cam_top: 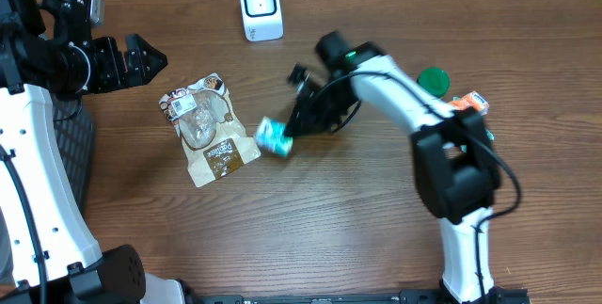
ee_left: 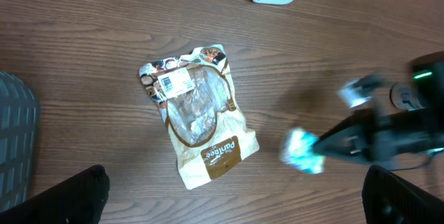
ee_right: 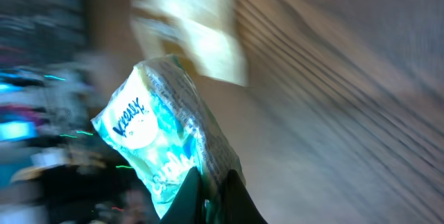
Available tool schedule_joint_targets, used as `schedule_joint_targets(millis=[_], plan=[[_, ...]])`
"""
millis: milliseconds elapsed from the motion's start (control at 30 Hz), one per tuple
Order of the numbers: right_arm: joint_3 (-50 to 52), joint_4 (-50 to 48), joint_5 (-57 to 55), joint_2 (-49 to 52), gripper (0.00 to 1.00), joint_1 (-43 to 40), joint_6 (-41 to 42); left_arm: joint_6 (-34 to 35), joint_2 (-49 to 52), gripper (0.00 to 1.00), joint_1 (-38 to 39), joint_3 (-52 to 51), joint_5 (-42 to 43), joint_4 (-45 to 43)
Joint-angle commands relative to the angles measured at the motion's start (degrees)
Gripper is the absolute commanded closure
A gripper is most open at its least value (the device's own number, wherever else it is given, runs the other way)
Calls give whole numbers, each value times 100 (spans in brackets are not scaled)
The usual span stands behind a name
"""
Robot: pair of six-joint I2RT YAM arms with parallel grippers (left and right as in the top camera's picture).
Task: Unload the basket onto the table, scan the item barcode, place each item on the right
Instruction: 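Grasp the blue tissue pack with the right gripper and lift it, then hold the blue tissue pack up at the scanner with the right gripper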
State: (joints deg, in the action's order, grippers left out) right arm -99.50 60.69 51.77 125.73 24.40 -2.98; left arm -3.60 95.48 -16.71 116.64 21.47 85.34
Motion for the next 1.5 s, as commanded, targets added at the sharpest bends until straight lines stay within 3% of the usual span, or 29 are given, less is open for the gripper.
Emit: schedule_joint_targets(millis=[0,267,533,1033,1167,1467], plan=[[-199,-109,2243,-398,96,-310,-7,-114,-61,1,-2,72,57,-11],[-199,-188,3814,-396,96,-835,546,-114,-61,0,-2,72,57,-9],[-199,-192,3816,-396,96,-1150,1504,-114,-61,0,-2,72,57,-11],[-199,-321,3611,-396,96,-1191,1700,-114,-61,0,-2,72,57,-11],[-199,-339,2935,-396,96,-1189,1917,-114,-61,0,0,72,57,-11],[-199,-520,271,-396,96,-920,1947,-114,-61,1,-2,72,57,-9]])
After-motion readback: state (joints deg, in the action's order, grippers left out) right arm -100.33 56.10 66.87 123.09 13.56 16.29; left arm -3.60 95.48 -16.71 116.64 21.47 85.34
